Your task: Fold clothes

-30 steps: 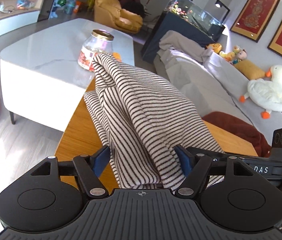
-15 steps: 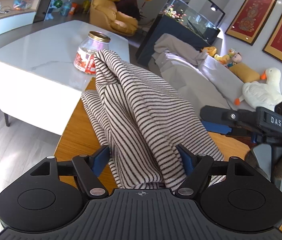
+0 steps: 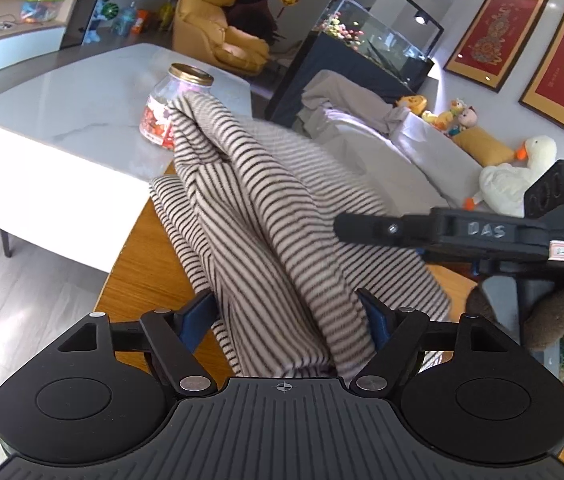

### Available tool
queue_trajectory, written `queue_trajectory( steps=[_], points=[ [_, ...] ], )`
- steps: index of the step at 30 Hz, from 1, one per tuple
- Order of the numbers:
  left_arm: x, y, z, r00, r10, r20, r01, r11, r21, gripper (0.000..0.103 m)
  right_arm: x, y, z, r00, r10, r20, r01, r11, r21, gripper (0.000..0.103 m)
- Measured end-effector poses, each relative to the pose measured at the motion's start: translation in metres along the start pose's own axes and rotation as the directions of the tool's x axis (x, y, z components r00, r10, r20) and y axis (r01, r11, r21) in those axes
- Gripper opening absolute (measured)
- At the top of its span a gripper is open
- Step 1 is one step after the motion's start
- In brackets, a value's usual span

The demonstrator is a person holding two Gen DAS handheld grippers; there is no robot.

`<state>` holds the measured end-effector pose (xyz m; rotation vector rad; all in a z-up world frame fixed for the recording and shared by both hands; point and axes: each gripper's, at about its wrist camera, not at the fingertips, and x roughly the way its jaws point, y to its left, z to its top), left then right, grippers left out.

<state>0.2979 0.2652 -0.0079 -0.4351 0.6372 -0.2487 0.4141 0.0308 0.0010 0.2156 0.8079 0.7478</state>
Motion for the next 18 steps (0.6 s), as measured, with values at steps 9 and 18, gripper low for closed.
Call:
queue_trajectory(
  steps=[9,18],
  points=[
    [-0.037,-0.015,-0.006,0.998,0.028,0.062,-0.025,0.999,-0.038,0.084,-0.036,-0.004,-0.032,0.998,0.014,0.066,-0.012,1.000,-0.029,0.085],
    [-0.028,-0.033,-0.011,0.995,-0.099,0.012,0.099,0.994,-0.041,0.082,-0.071,0.007,-0.048,0.988,0.098,0.122,-0.090,0.993,-0.073,0.065]
  ],
)
